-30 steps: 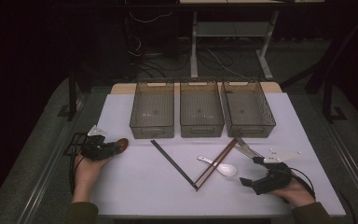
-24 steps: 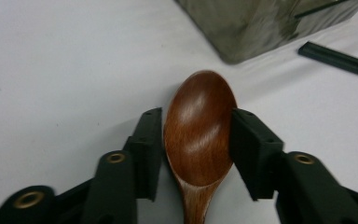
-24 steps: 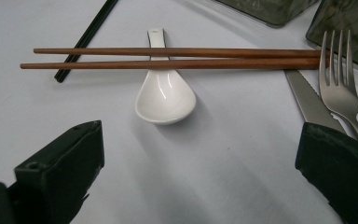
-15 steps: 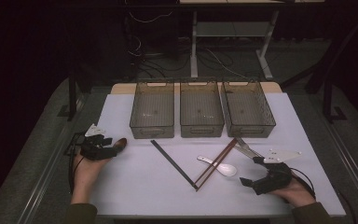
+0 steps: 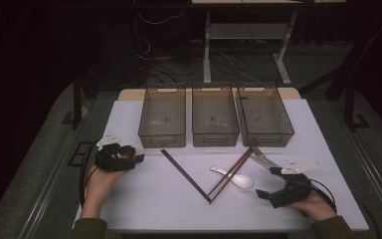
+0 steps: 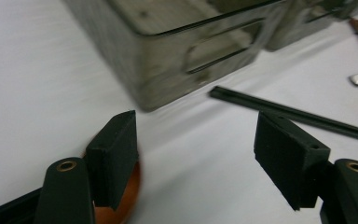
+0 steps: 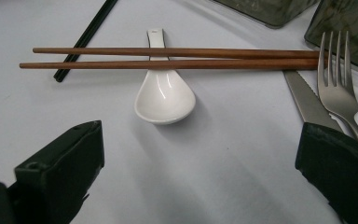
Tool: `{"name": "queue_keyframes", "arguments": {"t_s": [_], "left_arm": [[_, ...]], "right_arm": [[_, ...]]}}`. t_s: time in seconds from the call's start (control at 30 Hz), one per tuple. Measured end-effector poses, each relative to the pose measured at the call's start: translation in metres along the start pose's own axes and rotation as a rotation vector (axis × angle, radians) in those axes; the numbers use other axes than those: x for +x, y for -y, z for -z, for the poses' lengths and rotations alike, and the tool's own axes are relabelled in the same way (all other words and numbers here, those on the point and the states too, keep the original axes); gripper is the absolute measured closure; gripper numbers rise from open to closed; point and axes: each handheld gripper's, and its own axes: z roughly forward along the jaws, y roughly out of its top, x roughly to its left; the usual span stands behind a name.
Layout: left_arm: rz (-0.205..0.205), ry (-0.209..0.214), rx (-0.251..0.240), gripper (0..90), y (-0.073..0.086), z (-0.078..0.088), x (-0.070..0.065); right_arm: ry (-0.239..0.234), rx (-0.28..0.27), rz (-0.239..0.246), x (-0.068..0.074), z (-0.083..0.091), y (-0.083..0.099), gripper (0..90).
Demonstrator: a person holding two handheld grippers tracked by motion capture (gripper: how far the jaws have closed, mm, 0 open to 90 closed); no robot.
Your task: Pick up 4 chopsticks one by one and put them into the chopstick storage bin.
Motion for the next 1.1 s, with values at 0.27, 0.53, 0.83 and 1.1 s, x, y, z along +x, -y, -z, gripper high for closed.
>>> {"name": "queue_keyframes", "arguments": {"t_s": [0.27, 0.53, 0.83, 1.1], "left_arm": [[-0.085, 0.068, 0.021, 32.5, -0.014, -0.018, -0.033], [-0.119, 0.099, 0.035, 48.0, -0.023, -0.036, -0.051], [-0.171, 0.07, 0.095, 76.2, -0.031, -0.064, -0.055], [-0.206, 0.033, 0.141, 88.9, -0.037, -0.082, -0.048]], "right_arm": [[-0.001, -0.004, -0.001, 0.0, 0.0, 0.0, 0.9], [0.0, -0.004, -0.002, 0.0, 0.0, 0.0, 0.9], [0.0, 0.003, -0.004, 0.0, -0.001, 0.0, 0.9], [-0.001, 0.003, -0.005, 0.0, -0.002, 0.0, 0.9]]}}
